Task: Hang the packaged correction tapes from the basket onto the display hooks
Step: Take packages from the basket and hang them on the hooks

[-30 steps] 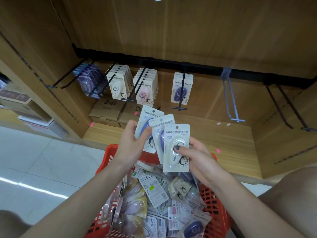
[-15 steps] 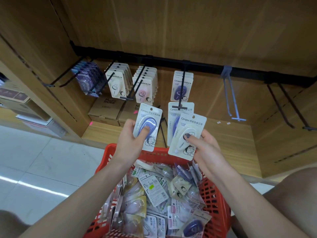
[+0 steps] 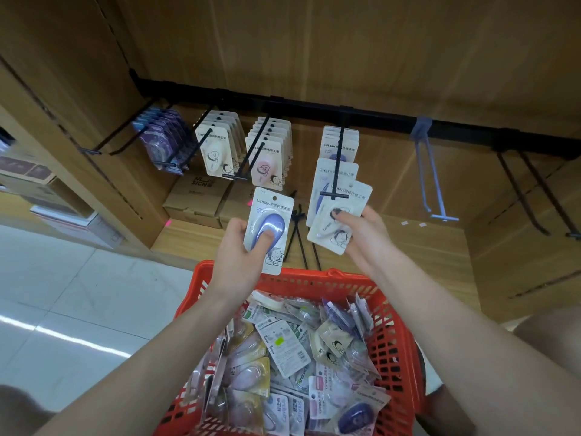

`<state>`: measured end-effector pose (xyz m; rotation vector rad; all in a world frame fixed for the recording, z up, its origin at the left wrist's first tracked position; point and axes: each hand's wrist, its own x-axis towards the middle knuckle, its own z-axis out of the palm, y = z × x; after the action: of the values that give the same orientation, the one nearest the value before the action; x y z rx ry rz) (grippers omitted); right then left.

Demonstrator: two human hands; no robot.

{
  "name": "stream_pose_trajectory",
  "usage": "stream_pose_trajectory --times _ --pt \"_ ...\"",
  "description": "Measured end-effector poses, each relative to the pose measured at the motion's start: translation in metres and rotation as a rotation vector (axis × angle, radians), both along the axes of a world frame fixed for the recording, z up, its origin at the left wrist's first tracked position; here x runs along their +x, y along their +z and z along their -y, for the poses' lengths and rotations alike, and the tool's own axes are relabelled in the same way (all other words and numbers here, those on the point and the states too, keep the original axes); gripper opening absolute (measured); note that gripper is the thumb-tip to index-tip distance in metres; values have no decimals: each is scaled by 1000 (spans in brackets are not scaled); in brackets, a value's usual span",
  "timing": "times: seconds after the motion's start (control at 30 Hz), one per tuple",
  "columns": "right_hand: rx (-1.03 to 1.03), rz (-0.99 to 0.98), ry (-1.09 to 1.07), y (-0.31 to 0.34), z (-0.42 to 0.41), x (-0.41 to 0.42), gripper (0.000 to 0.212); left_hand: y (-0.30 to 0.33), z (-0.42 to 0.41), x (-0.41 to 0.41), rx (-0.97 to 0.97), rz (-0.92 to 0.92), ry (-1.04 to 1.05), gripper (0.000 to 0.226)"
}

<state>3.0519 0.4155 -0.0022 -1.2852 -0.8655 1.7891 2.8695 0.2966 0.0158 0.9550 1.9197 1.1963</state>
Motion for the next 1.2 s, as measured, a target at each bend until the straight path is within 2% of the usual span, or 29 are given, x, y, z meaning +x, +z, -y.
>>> stream_pose_trajectory --times 0.27,0.47,0.6,0.77,0.87,1.0,1.07,1.2 --pt "-10 129 -21 4 -58 -19 39 -6 0 -3 15 13 -32 18" --pt "9 171 -8 1 -47 -10 38 -7 -3 -7 47 77 -30 21" --pt "-67 24 114 -4 -7 1 36 -10 -3 -13 90 116 -51 34" --pt "-116 -136 341 6 35 -12 24 -14 -1 -14 34 -95 -95 19" --pt "-37 -82 386 11 50 -23 26 -8 2 -7 45 115 -121 13" --pt "37 -73 284 22 62 -39 25 0 7 -2 23 343 -176 49" --pt "71 -31 247 26 66 -46 27 0 11 -2 67 338 -202 47" --pt "21 -73 235 30 66 -48 27 -2 12 -5 109 255 -186 22"
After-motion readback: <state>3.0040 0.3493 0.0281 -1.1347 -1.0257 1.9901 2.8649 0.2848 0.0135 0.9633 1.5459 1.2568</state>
